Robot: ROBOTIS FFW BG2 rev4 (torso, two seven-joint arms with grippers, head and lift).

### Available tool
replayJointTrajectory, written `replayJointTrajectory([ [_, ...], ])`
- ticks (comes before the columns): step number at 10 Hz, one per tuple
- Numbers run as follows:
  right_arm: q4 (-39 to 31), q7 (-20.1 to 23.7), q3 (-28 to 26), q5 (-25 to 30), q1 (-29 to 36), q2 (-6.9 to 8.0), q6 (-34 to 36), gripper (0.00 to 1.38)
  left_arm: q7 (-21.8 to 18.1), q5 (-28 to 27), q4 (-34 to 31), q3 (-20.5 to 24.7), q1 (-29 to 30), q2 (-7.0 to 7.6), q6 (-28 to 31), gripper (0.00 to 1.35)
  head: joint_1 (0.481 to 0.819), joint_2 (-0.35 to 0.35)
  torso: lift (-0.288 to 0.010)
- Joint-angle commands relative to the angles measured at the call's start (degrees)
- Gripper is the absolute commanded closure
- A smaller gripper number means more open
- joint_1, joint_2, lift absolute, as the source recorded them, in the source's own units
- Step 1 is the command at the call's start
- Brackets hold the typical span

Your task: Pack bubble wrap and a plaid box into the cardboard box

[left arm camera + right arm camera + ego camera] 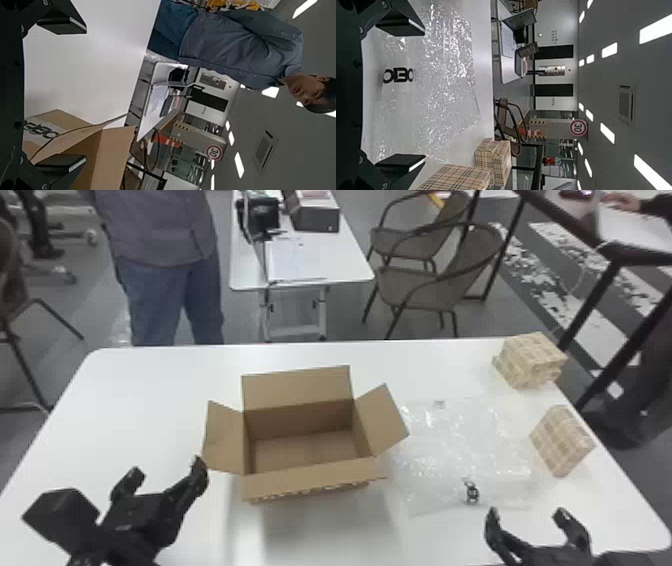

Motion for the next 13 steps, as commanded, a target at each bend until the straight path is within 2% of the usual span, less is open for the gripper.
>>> replayJointTrajectory([
  [1, 0.00, 0.03, 0.00, -0.08, -0.18, -0.07, 0.10, 0.17, -1.68, 0.26, -0.01, 0.81, -2.60, 0.04, 4.28, 0.16, 0.695, -0.066, -0.073],
  [2, 0.09, 0.03, 0.00, -0.17, -0.18, -0.07, 0.19, 0.17, -3.97, 0.00, -0.01, 1.42, -4.54, -0.05, 7.53, 0.16, 0.695, -0.072, -0.073],
  [4, 0.26, 0.12, 0.09, -0.34, -0.18, -0.07, 0.19, 0.17, -5.29, 0.09, 0.34, 2.04, -6.56, -0.49, 11.66, 0.16, 0.695, -0.087, -0.073],
  [9, 0.70, 0.21, 0.09, -0.87, -0.45, -0.07, 0.28, 0.17, -8.54, -0.62, 3.51, 2.74, -10.43, -0.90, 16.58, 0.21, 0.695, -0.098, -0.073],
  [10, 0.70, 0.29, 0.09, -0.87, -0.45, -0.07, 0.28, 0.17, -8.63, -1.58, 3.94, 2.57, -10.78, -0.90, 16.58, 0.26, 0.695, -0.101, -0.073],
  [12, 0.79, 0.38, 0.09, -0.96, -0.54, -0.07, 0.28, 0.17, -8.63, -2.11, 4.12, 2.65, -10.95, -0.90, 16.23, 0.67, 0.695, -0.103, -0.073],
  [13, 0.79, 0.38, 0.18, -0.96, -0.54, -0.07, 0.28, 0.17, -8.63, -2.02, 4.12, 2.74, -10.87, -0.90, 16.23, 0.68, 0.695, -0.102, -0.073],
])
